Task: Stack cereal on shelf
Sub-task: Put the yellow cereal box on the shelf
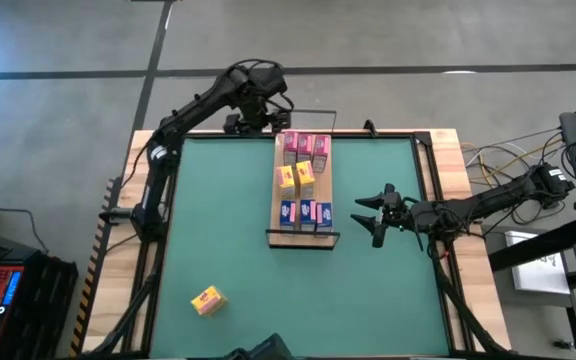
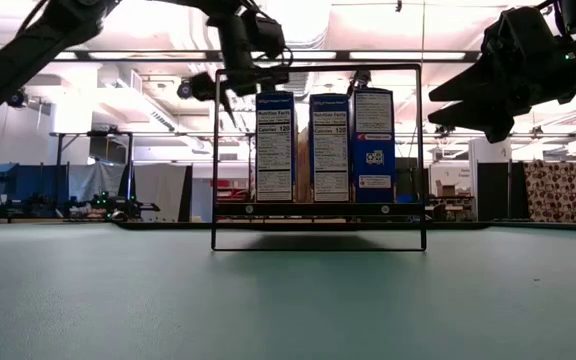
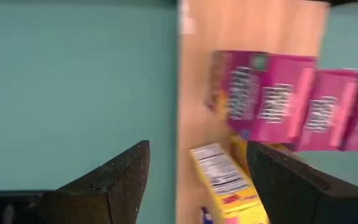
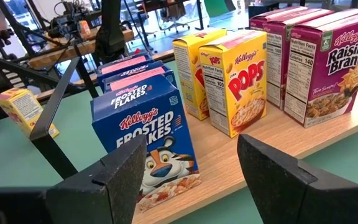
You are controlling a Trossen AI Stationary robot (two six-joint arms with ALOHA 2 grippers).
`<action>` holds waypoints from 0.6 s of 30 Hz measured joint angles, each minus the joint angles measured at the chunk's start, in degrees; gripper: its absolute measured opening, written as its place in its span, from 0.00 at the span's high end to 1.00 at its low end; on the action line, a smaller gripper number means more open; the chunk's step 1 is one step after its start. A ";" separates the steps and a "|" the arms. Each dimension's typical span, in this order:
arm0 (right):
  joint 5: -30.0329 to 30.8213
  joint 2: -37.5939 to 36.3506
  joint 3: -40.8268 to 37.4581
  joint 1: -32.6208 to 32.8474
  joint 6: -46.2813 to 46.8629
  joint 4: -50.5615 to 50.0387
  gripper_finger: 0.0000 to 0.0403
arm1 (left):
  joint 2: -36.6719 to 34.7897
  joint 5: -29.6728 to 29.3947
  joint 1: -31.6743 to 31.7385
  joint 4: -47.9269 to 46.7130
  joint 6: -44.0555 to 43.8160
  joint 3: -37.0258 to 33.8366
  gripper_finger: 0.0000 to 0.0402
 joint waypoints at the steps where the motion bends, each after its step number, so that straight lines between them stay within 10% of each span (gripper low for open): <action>1: 0.00 0.00 0.01 0.02 0.00 0.02 0.40 | -0.46 -0.75 0.00 -0.48 -0.80 -0.31 0.38; 18: 0.00 0.00 0.00 0.00 0.00 0.02 0.40 | -29.47 -3.14 -3.05 9.50 -4.03 -46.57 0.57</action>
